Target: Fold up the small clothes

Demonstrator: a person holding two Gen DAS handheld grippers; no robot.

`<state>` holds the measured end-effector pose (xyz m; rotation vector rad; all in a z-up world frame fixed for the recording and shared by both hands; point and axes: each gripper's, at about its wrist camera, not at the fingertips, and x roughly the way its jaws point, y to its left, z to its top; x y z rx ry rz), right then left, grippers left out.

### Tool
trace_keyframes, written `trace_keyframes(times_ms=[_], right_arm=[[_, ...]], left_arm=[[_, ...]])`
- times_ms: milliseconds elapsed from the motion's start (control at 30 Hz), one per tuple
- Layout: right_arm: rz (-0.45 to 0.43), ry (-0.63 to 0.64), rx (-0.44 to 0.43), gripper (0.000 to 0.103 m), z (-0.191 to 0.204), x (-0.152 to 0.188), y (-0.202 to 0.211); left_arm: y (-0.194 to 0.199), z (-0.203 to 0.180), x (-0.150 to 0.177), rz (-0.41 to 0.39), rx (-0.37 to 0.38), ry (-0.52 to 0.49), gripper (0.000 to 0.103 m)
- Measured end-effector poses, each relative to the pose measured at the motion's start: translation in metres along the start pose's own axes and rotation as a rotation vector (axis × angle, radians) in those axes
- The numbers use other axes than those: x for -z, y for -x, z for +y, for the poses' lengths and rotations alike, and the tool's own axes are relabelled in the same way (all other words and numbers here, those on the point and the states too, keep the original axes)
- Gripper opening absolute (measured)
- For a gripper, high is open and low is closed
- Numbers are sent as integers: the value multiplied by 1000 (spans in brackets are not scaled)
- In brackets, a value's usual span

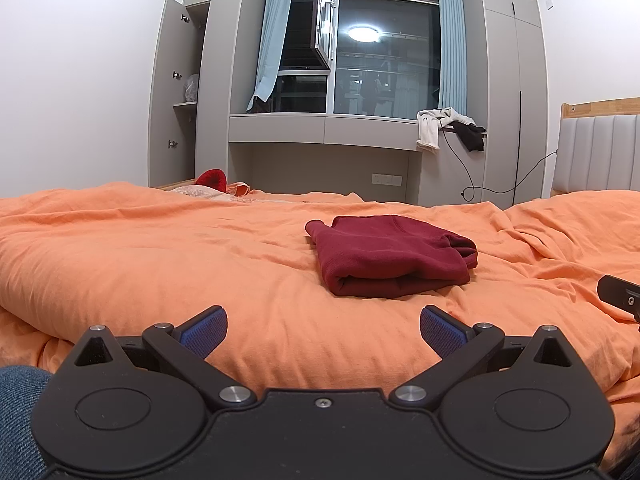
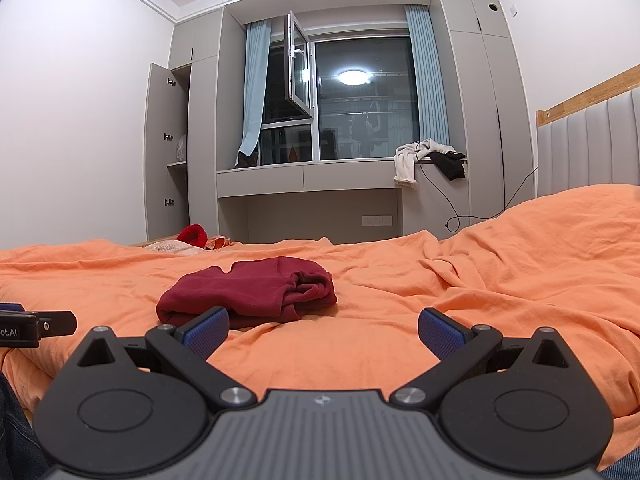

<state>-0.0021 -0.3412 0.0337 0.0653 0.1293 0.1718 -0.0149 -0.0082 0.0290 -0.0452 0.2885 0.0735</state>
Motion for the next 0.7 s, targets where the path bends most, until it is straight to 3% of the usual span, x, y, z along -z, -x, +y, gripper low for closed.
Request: trace_keyframes(times_ms=[700], right_arm=[[2,0,0,103,0,-1,1]], left_arm=[[-1,-1,1,9,2,0,102]])
